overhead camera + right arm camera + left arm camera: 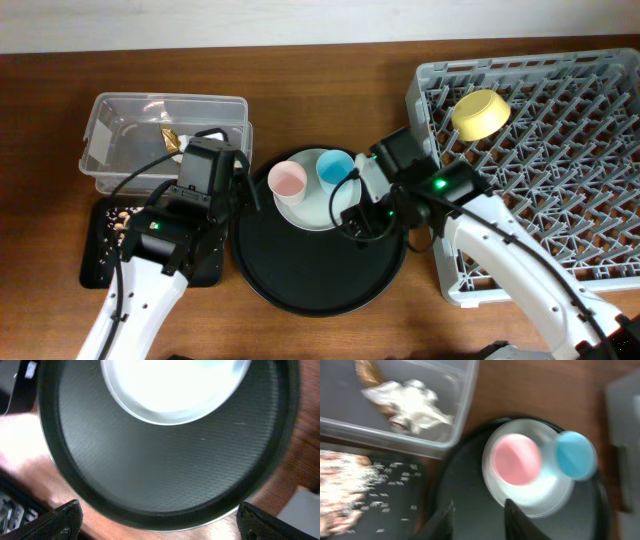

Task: Sort waste into correct bins and load items into the dishwasher rack
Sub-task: 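Reach the left gripper to the pink cup and lift it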

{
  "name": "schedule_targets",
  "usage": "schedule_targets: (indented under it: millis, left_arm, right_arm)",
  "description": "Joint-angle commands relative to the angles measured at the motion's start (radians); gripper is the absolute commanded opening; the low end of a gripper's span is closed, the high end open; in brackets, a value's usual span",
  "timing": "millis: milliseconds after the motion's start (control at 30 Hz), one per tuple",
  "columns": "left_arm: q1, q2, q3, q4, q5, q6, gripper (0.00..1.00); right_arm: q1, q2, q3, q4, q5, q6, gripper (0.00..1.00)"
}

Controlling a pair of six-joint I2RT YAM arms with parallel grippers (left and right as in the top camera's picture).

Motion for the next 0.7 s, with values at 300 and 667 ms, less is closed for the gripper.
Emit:
schedule_targets:
  millis: [300, 667]
  left_arm:
    - [0.002, 0.285, 0.003, 0.06, 0.207, -0.055, 0.43]
    - [-0.001, 0.396, 0.002, 0.154, 0.205, -0.06, 0.46]
  right_arm:
    - [-0.126, 0.003, -0.011, -0.018, 0.032, 0.015, 0.99]
    - [-0.126, 0.003, -0.011, -0.022, 0.032, 0.015, 0.99]
